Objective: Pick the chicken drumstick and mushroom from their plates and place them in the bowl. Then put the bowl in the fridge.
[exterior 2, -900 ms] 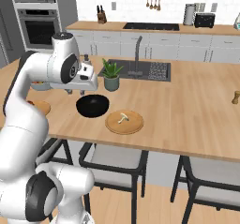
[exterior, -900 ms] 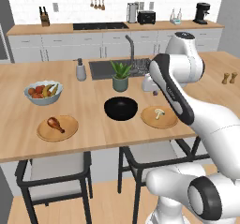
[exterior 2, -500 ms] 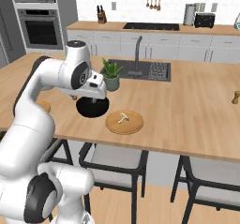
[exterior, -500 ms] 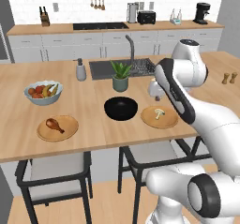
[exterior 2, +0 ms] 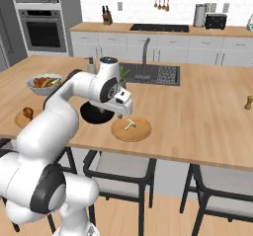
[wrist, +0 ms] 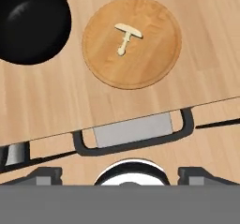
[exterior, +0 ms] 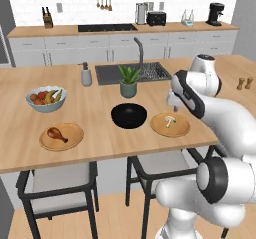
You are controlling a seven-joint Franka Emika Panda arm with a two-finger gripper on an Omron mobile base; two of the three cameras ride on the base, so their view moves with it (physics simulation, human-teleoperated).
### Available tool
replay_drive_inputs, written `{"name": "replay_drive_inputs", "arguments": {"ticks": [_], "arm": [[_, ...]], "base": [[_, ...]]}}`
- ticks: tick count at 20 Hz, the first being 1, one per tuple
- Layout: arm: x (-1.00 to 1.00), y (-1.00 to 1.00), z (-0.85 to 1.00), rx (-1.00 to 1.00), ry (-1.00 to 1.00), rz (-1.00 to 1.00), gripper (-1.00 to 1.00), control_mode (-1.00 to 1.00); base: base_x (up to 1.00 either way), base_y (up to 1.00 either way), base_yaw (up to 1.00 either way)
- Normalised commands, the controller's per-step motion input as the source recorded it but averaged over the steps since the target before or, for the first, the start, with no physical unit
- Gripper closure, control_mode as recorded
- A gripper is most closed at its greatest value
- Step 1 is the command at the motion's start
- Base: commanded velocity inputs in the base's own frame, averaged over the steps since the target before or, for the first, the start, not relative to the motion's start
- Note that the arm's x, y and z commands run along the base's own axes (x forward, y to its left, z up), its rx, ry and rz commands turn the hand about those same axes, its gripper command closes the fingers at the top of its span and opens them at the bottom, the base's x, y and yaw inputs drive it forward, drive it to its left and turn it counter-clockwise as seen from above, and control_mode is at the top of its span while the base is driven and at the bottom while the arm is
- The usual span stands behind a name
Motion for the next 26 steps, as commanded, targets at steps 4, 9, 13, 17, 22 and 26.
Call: {"name": "replay_drive_inputs", "arguments": {"ticks": [4,9,13,17,22,26], "arm": [[0.61,-0.11,-0.54,0.0,0.1,-0.19,-1.0,-1.0],[0.67,0.0,-0.43,0.0,0.09,-0.15,-1.0,-1.0],[0.62,-0.03,-0.44,0.0,0.09,-0.11,-1.0,-1.0],[0.56,-0.05,-0.45,0.0,0.11,-0.09,-1.0,-1.0],[0.35,-0.43,-0.04,0.01,0.03,-0.01,-1.0,-1.0],[0.54,-0.26,-0.04,0.02,0.02,0.15,-1.0,-1.0]], "base": [[0.0,0.0,0.0],[0.0,0.0,0.0],[0.0,0.0,0.0],[0.0,0.0,0.0],[0.0,0.0,0.0],[0.0,0.0,0.0]]}}
